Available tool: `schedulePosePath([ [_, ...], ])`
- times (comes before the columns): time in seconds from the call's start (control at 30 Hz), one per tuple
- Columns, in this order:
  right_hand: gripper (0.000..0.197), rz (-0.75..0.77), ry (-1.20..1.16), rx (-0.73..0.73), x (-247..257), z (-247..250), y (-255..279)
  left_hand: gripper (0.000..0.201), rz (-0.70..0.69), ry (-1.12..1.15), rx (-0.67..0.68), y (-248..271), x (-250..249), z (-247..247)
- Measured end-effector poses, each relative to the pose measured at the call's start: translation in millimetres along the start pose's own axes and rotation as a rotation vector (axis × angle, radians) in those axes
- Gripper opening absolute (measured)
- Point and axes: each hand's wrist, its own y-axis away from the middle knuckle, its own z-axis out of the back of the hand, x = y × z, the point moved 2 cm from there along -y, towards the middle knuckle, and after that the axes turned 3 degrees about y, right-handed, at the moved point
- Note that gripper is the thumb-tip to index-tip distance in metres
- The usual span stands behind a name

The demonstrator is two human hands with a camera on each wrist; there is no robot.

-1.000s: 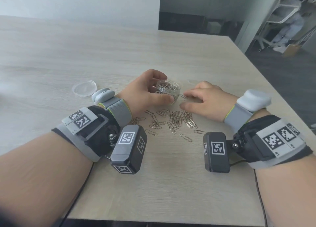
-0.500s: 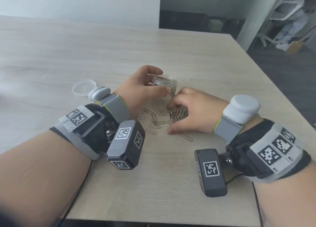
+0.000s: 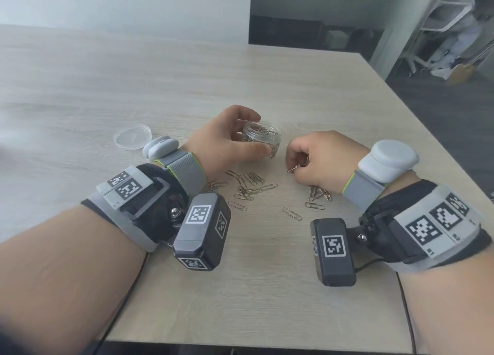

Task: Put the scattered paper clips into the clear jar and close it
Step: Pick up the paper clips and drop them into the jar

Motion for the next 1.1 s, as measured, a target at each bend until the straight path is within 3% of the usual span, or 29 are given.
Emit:
schedulePosePath([
  [0.2, 0.017, -0.063, -0.144, -0.109, -17, 5, -5, 0.064, -0.019, -0.05, 0.06, 2, -2, -3],
  [0.3, 0.017, -0.089, -0.277, -0.252, -24, 10, -5, 0.063, -0.027, -0.089, 0.071, 2, -1, -4],
  [0.43, 0.014, -0.016, -0.577, -0.442, -14, 16, 2, 0.062, -0.035, -0.132, 0.103, 3, 0, -6],
  [0.63, 0.011, 0.085, -0.578, -0.388, 3, 2, 3, 0.064, -0.054, -0.074, 0.182, 4, 0, -11],
  [1.1, 0.013, 0.08, -0.754, -0.445, -19, 20, 6, 0.059, -0.048, -0.035, 0.12, 0, 4, -8],
])
